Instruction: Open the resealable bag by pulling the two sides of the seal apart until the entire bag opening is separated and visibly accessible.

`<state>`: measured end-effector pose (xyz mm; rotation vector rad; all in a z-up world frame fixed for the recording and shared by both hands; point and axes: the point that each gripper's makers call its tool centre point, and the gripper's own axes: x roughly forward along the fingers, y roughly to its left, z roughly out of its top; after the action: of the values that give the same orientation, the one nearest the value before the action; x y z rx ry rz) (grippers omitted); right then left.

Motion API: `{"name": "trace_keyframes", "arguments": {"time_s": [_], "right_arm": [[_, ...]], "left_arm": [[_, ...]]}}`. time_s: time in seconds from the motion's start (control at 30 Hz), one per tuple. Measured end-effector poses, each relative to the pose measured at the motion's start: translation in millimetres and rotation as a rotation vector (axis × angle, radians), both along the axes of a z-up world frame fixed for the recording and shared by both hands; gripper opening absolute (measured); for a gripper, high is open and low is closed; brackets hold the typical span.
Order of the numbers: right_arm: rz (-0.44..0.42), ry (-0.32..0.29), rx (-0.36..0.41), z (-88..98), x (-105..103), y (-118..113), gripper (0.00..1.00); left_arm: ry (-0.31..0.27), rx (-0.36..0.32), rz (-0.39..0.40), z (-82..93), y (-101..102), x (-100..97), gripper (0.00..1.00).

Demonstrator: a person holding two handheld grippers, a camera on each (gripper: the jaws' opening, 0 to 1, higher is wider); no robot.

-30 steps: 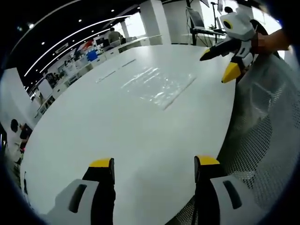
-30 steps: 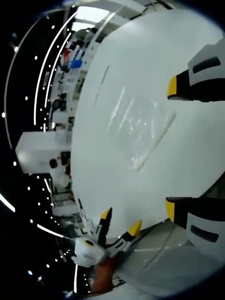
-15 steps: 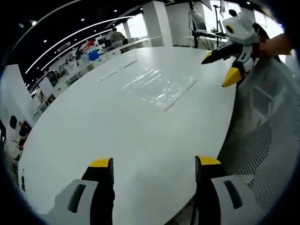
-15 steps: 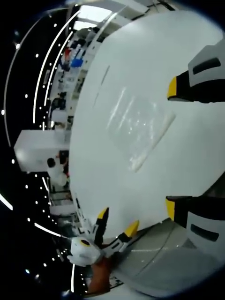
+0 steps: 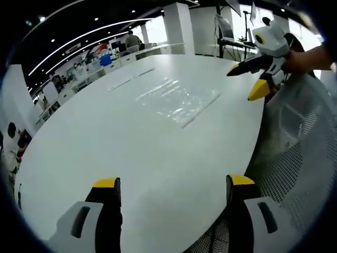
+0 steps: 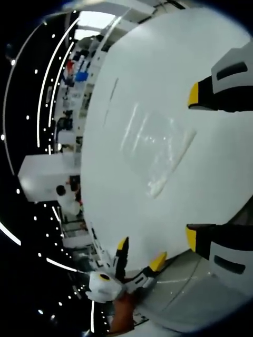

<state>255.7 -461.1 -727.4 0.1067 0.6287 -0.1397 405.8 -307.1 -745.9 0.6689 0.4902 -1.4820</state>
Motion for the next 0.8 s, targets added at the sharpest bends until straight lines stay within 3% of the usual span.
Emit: {"name": "trace_keyframes", "arguments": {"time_s": [0.13, 0.8], "right_arm": [[-0.013, -0.004, 0.006, -0.2, -0.4, -1.7, 0.92], [-0.007, -0.002, 0.002, -1.4, -0.8, -0.8, 1.00]], "left_arm": [[0.068, -0.023, 0.029, 0.2, -3.5, -2.3, 0.91], [0.092, -0.034, 0.037, 0.8, -4.7, -6.8, 0.99]]}}
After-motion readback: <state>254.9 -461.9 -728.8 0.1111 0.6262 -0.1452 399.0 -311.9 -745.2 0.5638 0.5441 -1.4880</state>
